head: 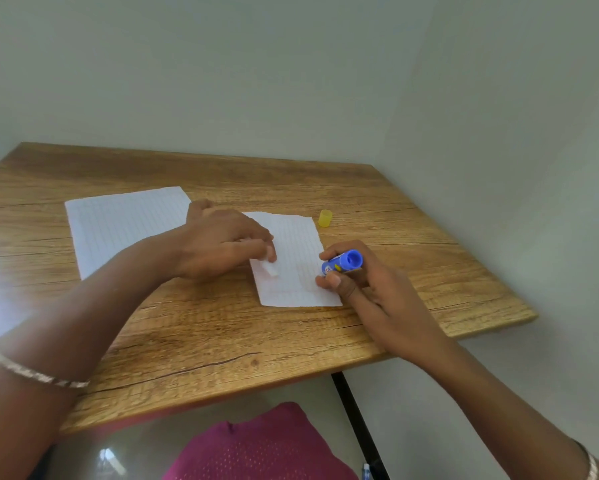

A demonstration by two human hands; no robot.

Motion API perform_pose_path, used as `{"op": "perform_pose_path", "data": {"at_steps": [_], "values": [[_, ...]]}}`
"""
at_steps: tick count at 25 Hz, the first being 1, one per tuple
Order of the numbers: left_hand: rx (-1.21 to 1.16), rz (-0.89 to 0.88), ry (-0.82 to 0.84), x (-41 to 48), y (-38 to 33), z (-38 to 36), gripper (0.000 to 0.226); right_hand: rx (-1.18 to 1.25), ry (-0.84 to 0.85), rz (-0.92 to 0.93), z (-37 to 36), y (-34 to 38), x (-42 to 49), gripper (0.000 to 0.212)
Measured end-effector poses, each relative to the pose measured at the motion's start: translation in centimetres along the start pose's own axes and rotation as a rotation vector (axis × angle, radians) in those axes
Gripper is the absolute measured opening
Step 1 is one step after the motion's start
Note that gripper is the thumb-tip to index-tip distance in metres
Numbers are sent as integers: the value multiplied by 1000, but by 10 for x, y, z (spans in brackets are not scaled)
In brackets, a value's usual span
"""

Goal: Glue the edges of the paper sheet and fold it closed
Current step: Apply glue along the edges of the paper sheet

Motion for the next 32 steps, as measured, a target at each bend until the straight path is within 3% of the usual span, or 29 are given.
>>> {"op": "perform_pose_path", "data": {"at_steps": [2, 5, 10, 14, 21, 32], "values": [[63, 4, -63, 0, 1, 7, 74, 61, -3, -30, -9, 7, -4, 16], [76, 24, -138, -4, 3, 23, 75, 143, -39, -93, -18, 12, -2, 15], [233, 20, 163, -8, -2, -11, 88, 355, -65, -205, -34, 18, 8, 15], [206, 48, 194, -6, 2, -16, 81, 492, -78, -237, -26, 11, 14, 17], [158, 56, 221, -6, 3, -16, 79, 164, 85, -33, -32, 20, 16, 20], [173, 58, 230, -3, 8, -19, 85, -47, 73, 126, -39, 28, 31, 23]]}}
Point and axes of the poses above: each hand's wrist, its own x-axis towards the middle knuckle, its own z-axis out of the back of the hand, y = z × x, the point moved 10 cm from there along x, towards the middle knuckle, and after that the axes turned 1 degree about -x, right-handed, at the moved point
